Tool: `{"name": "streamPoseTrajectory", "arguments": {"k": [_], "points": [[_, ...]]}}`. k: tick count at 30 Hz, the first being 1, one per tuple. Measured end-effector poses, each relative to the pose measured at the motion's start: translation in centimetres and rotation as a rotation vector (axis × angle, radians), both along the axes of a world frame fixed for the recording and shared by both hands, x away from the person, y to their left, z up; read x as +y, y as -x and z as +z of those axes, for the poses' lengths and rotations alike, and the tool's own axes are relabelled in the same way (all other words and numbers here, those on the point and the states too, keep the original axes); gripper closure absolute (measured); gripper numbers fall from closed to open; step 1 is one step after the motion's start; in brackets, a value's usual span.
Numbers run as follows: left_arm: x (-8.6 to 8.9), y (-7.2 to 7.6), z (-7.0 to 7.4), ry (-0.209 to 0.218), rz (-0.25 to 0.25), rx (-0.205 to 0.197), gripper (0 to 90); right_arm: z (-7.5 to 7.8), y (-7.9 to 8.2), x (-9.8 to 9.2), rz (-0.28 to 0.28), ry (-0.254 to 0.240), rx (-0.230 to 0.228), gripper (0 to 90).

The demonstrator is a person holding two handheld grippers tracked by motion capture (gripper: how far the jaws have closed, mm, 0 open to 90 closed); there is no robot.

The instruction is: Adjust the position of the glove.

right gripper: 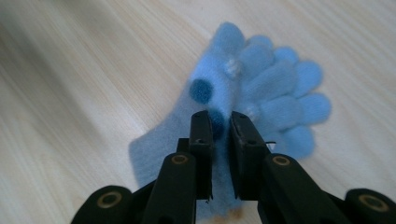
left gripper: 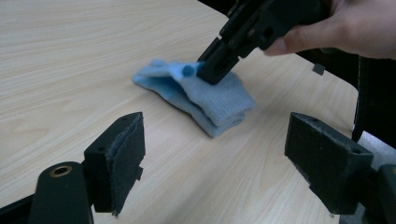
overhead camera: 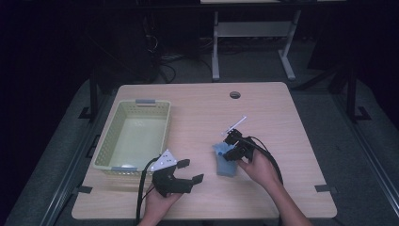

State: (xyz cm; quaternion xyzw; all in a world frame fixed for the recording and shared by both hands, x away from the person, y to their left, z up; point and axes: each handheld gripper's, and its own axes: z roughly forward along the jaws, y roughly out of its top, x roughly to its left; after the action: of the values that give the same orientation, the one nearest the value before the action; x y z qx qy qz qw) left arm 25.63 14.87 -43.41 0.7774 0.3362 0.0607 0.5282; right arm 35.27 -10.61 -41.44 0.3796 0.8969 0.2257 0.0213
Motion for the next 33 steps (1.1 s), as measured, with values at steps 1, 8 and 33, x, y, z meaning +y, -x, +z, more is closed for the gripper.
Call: {"name": "streamPoseTrajectory", "arguments": {"k": [1,8,33], "points": [[0.0,0.0,0.0,0.001,0.000,0.001,19.9,-0.3,0.0,0.1,-0.002,0.002,0.003,80.0],[0.1,-0.1,0.0,0.007,0.009,0.003,20.0,-1.4,0.0,0.6,-0.008,0.019,0.009,72.1],[-1.4,-0.7,-0.6,-0.059,0.005,0.047,28.1,-1.3,0.2,-0.6,-0.015,-0.120,-0.016,73.5]]}}
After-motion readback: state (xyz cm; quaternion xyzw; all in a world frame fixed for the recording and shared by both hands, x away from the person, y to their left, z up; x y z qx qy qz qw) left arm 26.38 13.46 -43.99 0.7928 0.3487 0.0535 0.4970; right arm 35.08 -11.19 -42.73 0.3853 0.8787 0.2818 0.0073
